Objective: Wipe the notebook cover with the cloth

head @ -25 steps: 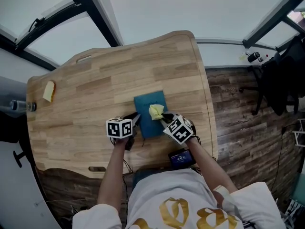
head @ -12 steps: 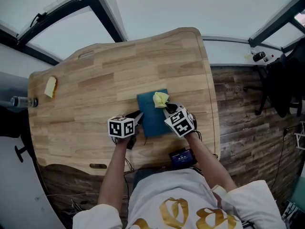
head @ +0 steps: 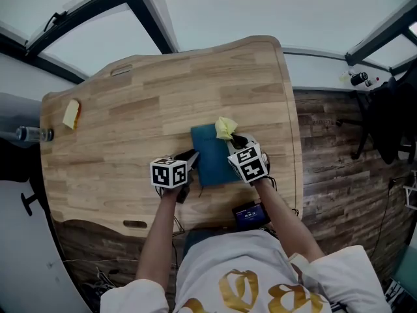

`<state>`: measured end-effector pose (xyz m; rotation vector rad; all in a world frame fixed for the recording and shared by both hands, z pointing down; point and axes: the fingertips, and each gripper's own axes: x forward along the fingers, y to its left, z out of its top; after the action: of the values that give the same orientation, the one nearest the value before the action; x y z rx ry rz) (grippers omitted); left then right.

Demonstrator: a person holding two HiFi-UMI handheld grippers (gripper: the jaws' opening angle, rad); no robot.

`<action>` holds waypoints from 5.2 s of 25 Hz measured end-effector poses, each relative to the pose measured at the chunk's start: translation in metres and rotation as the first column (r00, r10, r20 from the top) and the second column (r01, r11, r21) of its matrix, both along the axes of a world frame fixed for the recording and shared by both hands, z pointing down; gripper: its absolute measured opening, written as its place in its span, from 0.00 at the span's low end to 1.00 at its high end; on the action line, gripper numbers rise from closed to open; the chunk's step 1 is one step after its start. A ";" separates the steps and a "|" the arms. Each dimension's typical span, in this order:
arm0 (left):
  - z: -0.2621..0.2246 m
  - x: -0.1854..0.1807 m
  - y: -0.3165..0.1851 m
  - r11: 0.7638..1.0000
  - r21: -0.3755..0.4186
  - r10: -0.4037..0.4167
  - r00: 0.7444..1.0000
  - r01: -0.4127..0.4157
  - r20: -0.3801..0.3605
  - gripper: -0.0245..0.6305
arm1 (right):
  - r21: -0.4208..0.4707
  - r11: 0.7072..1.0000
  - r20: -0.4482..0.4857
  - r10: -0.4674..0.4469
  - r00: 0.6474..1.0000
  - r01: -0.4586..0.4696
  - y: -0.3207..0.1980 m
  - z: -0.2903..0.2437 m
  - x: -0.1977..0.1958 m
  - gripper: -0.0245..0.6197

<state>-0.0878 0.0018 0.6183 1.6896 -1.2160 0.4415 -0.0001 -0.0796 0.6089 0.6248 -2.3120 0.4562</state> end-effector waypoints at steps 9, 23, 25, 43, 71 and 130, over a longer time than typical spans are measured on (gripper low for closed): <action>0.000 0.000 0.000 1.000 0.005 -0.022 1.000 0.022 0.005 0.15 | -0.027 0.998 -0.007 0.061 0.998 -0.061 0.000 0.002 0.001 0.10; 0.000 -0.001 0.000 1.000 0.018 -0.021 0.999 0.021 0.031 0.15 | -0.007 0.995 -0.038 0.095 0.995 -0.095 -0.002 0.003 -0.007 0.10; 0.000 0.001 0.000 1.000 0.023 -0.022 0.999 0.021 0.040 0.15 | -0.018 0.996 -0.046 0.086 0.995 -0.087 0.000 0.003 -0.010 0.10; -0.001 0.000 0.000 0.999 0.029 -0.019 0.999 0.017 0.046 0.15 | -0.059 0.991 -0.075 -0.127 0.989 0.122 0.029 0.007 -0.070 0.10; 0.000 0.000 0.000 0.999 0.030 -0.021 0.999 0.020 0.050 0.15 | -0.104 0.951 -0.050 -0.298 0.953 0.292 0.069 0.004 -0.064 0.10; 0.000 0.000 0.002 0.999 0.041 -0.039 0.997 0.036 0.072 0.15 | -0.183 0.845 -0.017 -0.514 0.858 0.503 0.149 0.003 -0.013 0.10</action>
<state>-0.0873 0.0036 0.6180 1.6939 -1.3144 0.4621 -0.0127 0.0694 0.6118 -0.0718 -2.2280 0.3658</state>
